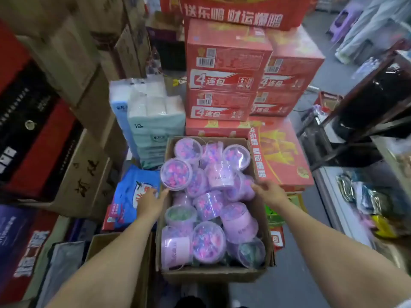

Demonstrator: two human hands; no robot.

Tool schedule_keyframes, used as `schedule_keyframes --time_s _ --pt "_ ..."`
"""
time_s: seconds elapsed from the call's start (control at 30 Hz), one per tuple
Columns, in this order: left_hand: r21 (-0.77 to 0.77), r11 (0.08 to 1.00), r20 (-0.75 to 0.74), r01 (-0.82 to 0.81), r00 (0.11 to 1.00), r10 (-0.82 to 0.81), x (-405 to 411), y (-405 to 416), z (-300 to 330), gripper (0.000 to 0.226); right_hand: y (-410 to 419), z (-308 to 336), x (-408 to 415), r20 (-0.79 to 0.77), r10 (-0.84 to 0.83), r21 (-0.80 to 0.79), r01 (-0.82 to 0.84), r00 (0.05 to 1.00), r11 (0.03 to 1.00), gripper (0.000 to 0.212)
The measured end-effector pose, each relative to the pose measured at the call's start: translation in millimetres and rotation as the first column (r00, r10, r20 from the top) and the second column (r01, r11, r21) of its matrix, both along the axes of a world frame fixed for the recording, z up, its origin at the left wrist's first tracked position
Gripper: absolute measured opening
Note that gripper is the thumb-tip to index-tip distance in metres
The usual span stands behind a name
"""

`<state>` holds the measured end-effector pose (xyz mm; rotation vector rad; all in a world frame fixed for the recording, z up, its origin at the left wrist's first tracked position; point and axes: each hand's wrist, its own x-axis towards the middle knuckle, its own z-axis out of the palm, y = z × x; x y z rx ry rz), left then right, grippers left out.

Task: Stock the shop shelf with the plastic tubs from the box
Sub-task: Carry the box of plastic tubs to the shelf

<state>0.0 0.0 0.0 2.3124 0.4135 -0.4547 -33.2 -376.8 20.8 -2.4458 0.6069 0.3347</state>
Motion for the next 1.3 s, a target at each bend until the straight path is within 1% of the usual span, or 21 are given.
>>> schedule_keyframes --time_s 0.1,0.17,0.3,0.43,0.5,0.57,0.63,0.7,0.77,0.83,0.9,1.0,1.03,1.17,1.2,1.3 --pt "-0.003 0.999 -0.056 -0.048 0.997 0.048 0 -3 -16 0.057 -12 -31 0 -0.006 -0.176 0.130 0.175 0.984 0.976 0.049" --pt "-0.004 0.998 -0.096 -0.070 0.993 0.070 -5 -6 -26 0.055 -9 -41 -5 -0.017 -0.274 0.239 0.270 0.962 0.933 0.051" --pt "-0.009 0.996 -0.134 -0.089 0.987 0.087 -3 -12 -40 0.055 -3 -54 -14 0.005 -0.347 0.360 0.322 0.938 0.876 0.029" --pt "-0.034 0.992 -0.133 -0.120 0.984 0.115 -3 -9 -55 0.057 5 -59 -23 0.011 -0.465 0.502 0.398 0.885 0.768 0.017" --pt "-0.019 0.992 -0.125 -0.124 0.985 0.120 -3 -9 -58 0.056 8 -66 -25 -0.013 -0.510 0.560 0.429 0.860 0.709 0.022" --pt "0.017 0.993 -0.117 -0.120 0.986 0.122 -4 -10 -58 0.055 5 -77 -29 -0.038 -0.505 0.585 0.429 0.862 0.688 0.040" --pt "0.034 0.992 -0.104 -0.125 0.986 0.128 -4 -12 -57 0.054 1 -85 -30 -0.050 -0.515 0.560 0.450 0.856 0.695 0.054" --pt "0.015 0.990 -0.093 -0.142 0.985 0.143 -4 -13 -56 0.053 -1 -89 -29 -0.037 -0.514 0.495 0.463 0.857 0.735 0.063" --pt "0.018 0.990 -0.087 -0.140 0.986 0.141 -4 -13 -54 0.051 -4 -94 -27 -0.032 -0.512 0.468 0.466 0.859 0.751 0.069" --pt "0.045 0.994 -0.073 -0.100 0.992 0.103 -4 -9 -55 0.051 -5 -99 -27 -0.031 -0.520 0.448 0.477 0.854 0.756 0.072" --pt "0.046 0.997 -0.050 -0.068 0.996 0.070 -5 -4 -57 0.052 -1 -97 -29 -0.032 -0.545 0.429 0.504 0.838 0.749 0.063" --pt "0.048 0.998 -0.031 -0.046 0.998 0.048 -10 3 -59 0.049 10 -88 -37 -0.032 -0.575 0.399 0.538 0.818 0.743 0.033" --pt "0.059 0.998 -0.026 -0.035 0.999 0.037 -13 5 -59 0.049 14 -86 -41 -0.035 -0.583 0.399 0.546 0.812 0.737 0.029" --pt "0.105 0.995 -0.033 0.001 0.999 0.002 -30 15 -55 0.048 31 -80 -72 -0.023 -0.550 0.356 0.521 0.835 0.776 0.038" --pt "0.103 0.995 -0.033 0.006 0.999 -0.002 -36 17 -52 0.047 34 -79 -81 -0.013 -0.542 0.345 0.513 0.840 0.786 0.038" --pt "0.078 0.997 -0.027 0.000 1.000 0.002 -61 27 -49 0.044 41 -82 -106 0.008 -0.505 0.304 0.479 0.863 0.823 0.028"
